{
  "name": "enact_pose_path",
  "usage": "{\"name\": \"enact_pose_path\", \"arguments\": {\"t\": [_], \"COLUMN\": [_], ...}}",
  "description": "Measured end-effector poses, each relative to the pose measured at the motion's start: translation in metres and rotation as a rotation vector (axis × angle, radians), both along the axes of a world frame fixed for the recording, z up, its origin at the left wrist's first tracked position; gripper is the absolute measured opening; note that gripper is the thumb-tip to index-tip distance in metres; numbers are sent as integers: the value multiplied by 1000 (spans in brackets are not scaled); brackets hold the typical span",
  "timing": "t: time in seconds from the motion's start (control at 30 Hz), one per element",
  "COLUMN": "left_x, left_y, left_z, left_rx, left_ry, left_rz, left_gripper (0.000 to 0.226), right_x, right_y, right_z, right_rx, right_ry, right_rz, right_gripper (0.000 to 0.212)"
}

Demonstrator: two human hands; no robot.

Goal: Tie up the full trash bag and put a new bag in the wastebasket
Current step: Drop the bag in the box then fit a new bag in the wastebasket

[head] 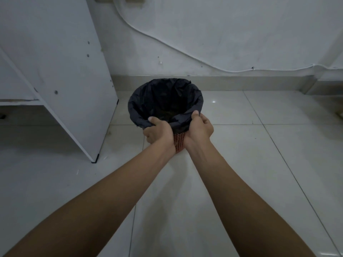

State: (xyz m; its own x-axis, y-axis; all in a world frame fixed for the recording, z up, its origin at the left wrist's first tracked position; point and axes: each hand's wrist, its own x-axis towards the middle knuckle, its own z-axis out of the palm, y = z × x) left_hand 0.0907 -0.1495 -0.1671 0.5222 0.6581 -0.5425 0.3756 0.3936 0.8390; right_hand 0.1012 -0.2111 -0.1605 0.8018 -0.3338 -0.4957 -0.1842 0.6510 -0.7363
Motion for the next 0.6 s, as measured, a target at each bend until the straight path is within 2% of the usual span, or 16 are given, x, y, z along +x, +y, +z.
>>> {"name": "enact_pose_path", "arguments": {"t": [0.07,0.23,0.33,0.5,0.57,0.6], "left_x": [-2,-7,-8,-13,-14,-15], "left_y": [7,33,45,57,62,64], "left_z": [-2,-3,-2,-9,-11,-11], "left_rx": [-80,-185,-221,-380,-396,-385], "left_ry": [-33,-100,-135,-318,-327,-317], "left_rz": [-10,51,2,-24,-56,-73], "left_gripper": [78,69,68,47,35,29], "right_x": [2,5,3,3,4,5], "right_y": [-3,-7,-7,-7,-9,-11], "right_z": [-1,1,0,3,7,7], "right_rx": [49,98,118,136,128,128], "right_ry": [20,24,27,58,71,79], "right_rz": [-18,-44,-49,-63,-70,-71], "right_gripper": [21,18,13,13,5,10]}}
